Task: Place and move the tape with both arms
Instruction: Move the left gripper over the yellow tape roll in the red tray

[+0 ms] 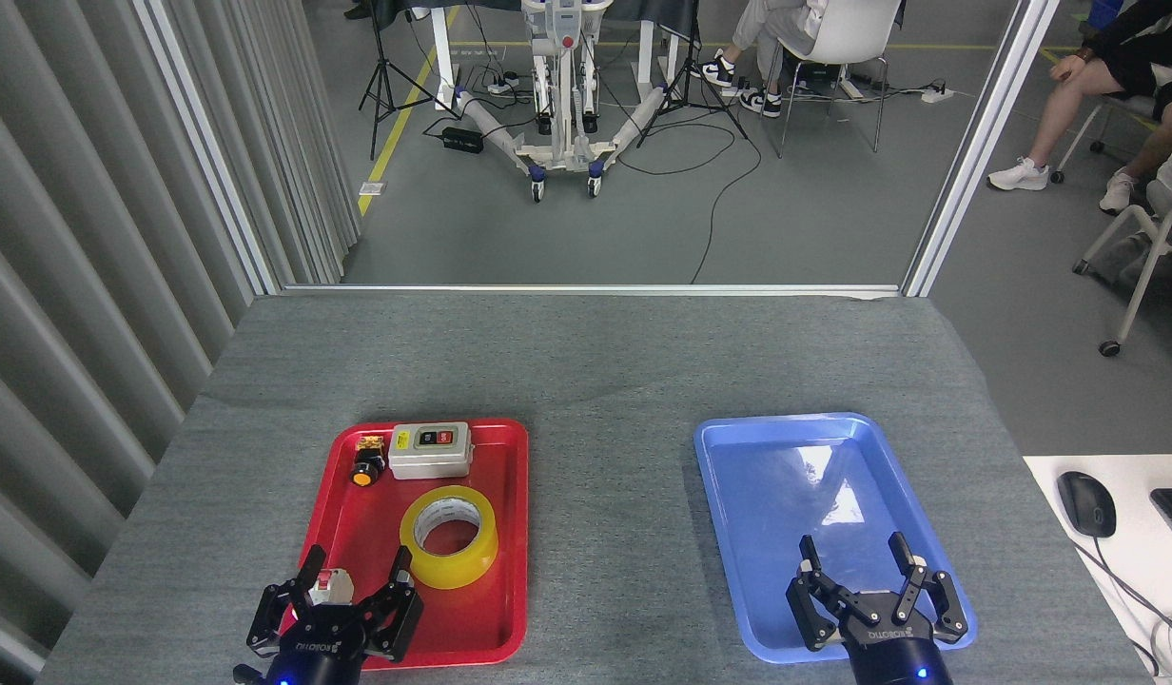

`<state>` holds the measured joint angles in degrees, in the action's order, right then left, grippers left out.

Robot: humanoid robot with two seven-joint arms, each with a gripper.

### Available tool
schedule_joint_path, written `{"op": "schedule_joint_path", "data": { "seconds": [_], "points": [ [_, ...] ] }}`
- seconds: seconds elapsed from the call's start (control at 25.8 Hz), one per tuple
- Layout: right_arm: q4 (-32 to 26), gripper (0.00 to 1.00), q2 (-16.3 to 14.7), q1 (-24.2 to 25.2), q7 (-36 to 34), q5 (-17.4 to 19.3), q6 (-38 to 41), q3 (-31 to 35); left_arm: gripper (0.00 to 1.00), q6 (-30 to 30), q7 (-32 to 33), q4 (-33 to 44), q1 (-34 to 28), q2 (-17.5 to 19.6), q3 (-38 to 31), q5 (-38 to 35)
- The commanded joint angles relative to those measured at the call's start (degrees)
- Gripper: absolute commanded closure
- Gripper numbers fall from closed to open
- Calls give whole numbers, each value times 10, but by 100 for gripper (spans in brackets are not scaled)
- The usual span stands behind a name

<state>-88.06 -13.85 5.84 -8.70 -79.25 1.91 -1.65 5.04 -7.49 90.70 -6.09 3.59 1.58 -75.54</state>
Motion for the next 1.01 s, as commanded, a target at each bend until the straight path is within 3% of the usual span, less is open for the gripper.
{"op": "schedule_joint_path", "data": {
  "seconds": [0.0, 0.23, 0.39, 0.81, 0.97],
  "points": [
    [0, 0, 1, 0, 0, 0, -1, 0, 0, 1, 0, -1, 0, 1, 0, -1],
    [1, 0, 1, 0, -1, 0, -1, 0, 0, 3, 0, -7, 0, 3, 1, 0],
    [3, 0, 2, 0, -1, 0, -1, 0, 0, -5, 7, -7, 0, 27, 8, 8],
    [3, 0, 4, 0, -1, 0, 0, 2, 0, 3, 12, 46, 8, 25, 25, 9],
    [2, 0, 5, 0, -1, 0, 0, 2, 0, 8, 67, 55, 15, 24, 26, 9]
  ]
}}
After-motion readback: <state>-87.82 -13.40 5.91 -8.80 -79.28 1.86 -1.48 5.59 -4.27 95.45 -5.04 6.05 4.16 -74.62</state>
